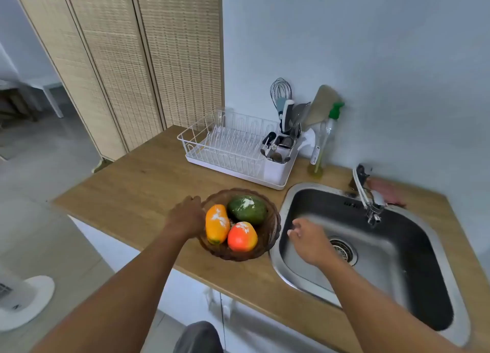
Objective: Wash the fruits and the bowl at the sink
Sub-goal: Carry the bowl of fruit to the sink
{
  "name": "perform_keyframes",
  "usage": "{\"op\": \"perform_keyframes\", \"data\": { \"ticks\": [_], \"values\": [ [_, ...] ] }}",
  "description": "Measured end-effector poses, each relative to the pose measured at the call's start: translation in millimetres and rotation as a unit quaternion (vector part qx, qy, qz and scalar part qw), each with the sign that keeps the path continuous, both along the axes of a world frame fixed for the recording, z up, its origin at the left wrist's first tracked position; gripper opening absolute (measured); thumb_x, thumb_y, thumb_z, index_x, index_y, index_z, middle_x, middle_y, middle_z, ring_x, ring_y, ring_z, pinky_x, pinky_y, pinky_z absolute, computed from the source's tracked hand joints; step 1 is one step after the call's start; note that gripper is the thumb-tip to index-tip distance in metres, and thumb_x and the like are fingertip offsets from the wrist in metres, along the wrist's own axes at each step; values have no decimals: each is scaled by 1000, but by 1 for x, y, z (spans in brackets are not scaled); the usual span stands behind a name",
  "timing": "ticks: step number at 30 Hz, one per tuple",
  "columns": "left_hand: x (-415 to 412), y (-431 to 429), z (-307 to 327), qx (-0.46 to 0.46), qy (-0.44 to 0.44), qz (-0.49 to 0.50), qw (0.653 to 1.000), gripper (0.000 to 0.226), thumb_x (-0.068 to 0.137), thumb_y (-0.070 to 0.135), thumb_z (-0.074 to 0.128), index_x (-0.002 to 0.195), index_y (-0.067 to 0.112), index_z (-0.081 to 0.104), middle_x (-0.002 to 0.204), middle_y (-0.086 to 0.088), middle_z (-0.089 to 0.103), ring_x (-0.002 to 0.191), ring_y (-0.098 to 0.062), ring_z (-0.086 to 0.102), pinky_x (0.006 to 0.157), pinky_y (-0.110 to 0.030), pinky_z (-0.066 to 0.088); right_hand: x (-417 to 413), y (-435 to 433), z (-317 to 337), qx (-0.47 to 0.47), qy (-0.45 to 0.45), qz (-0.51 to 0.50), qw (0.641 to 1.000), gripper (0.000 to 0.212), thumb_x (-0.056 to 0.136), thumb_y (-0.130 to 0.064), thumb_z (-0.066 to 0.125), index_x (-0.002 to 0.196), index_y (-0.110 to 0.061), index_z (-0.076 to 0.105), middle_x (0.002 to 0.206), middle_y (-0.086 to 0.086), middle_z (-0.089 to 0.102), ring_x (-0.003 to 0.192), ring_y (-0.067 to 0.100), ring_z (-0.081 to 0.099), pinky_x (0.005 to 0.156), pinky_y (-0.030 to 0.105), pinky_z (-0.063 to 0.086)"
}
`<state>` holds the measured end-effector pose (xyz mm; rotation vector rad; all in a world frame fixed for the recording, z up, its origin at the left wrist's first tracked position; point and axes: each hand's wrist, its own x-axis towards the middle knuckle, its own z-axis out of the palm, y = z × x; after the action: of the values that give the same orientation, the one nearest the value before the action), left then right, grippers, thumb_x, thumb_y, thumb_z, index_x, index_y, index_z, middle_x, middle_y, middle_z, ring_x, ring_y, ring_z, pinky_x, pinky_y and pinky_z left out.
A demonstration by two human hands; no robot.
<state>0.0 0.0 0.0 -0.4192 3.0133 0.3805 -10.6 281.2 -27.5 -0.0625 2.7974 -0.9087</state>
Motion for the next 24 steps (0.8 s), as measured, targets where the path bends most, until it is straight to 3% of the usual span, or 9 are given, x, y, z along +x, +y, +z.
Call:
{"op": "perform_keyframes", "data": {
  "ticks": [4,8,12,16,18,21,24],
  "values": [
    [2,-6,-14,47,-12,36,998,45,100,30,38,139,8,41,143,-15,43,128,-37,48,100,-43,40,1,-7,-14,-38,-19,-45,998,38,98,-27,50,130,-6,55,130,11,60,121,28,54,97,32,40],
    [4,-8,-26,88,-16,64,994,46,98,28,43,137,4,45,143,-18,47,128,-37,48,99,-42,41,-1,-16,-24,-104,-30,-95,990,31,96,-25,53,107,3,62,103,19,69,97,32,64,86,36,46],
    [4,-5,-32,128,-7,94,987,44,98,26,44,136,3,49,141,-20,49,126,-38,50,97,-41,42,0,-25,-33,-139,-45,-122,982,17,95,-27,55,87,-13,61,91,14,70,88,30,65,78,34,47],
    [1,-6,-36,188,6,132,973,41,95,19,49,130,-1,54,137,-22,54,123,-40,52,94,-40,43,1,-37,-40,-153,-56,-142,976,20,94,-30,57,103,-14,63,102,8,67,92,31,66,84,39,53],
    [1,-10,-40,225,9,136,965,33,92,16,51,117,-3,62,123,-25,62,112,-41,57,86,-40,45,2,-41,-42,-162,-63,-157,972,26,94,-29,57,113,-11,62,108,7,65,94,31,67,87,40,54],
    [1,-13,-47,279,11,137,950,23,89,15,53,99,-2,66,98,-25,69,94,-42,65,83,-45,54,0,-44,-47,-160,-71,-167,970,14,94,-29,59,101,-17,58,105,8,66,92,31,67,87,43,55],
    [2,-15,-55,334,12,159,929,24,84,24,56,92,3,65,96,-23,70,86,-43,69,81,-53,58,-1,-48,-49,-171,-84,-181,965,13,92,-29,61,94,-22,49,99,8,66,90,29,67,86,47,56]
  ]
}}
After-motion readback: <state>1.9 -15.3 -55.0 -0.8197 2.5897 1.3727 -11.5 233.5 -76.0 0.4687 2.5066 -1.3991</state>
